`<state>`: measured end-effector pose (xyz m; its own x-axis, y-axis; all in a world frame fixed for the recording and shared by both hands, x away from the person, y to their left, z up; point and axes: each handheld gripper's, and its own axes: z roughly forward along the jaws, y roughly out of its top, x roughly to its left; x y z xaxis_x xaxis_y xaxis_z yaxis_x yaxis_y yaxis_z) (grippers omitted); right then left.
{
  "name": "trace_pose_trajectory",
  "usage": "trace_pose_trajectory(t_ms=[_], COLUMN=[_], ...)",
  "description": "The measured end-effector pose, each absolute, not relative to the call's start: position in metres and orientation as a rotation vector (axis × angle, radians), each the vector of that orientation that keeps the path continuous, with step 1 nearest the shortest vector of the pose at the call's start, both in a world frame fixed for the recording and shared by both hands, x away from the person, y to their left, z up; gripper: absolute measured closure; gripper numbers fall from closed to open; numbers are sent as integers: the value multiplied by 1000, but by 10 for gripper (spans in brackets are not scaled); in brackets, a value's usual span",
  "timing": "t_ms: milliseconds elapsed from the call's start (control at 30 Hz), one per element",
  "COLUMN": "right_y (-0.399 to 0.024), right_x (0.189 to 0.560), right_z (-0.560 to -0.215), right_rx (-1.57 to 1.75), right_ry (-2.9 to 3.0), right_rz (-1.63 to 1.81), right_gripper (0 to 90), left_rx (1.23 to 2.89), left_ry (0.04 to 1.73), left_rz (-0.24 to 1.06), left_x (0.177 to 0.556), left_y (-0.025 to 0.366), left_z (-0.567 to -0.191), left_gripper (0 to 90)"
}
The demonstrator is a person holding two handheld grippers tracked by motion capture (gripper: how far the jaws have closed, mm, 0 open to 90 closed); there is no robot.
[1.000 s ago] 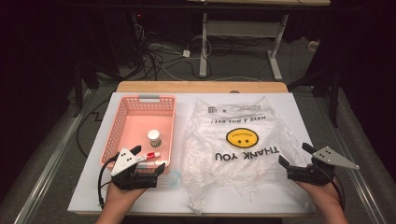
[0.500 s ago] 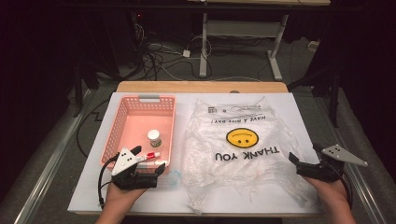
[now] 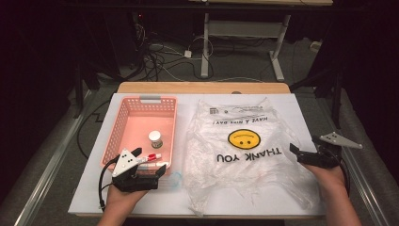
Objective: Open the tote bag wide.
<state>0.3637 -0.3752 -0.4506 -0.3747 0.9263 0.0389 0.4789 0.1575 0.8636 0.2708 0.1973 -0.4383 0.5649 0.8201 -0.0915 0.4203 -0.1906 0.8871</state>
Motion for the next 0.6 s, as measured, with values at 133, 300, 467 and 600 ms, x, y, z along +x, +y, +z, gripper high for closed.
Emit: trace_pose_trajectory(t_ms=[133, 300, 467, 600], right_y=[-380, -388, -391, -387], right_x=[382, 403, 420, 421], right_z=[-453, -456, -474, -477], right_rx=[1367, 1413, 1501, 1513], right_ry=[1963, 1989, 2064, 2096], right_rz=[1126, 1104, 1063, 1033], right_gripper=[70, 175, 275, 266], left_rx=[1786, 1797, 1829, 1828], left_ry=[1056, 1059, 1055, 1055], left_rz=[500, 514, 505, 530], left_x=[272, 271, 271, 270], left_y=[200, 197, 194, 194], left_z=[-438, -436, -435, -432], left_gripper=[0, 0, 0, 0])
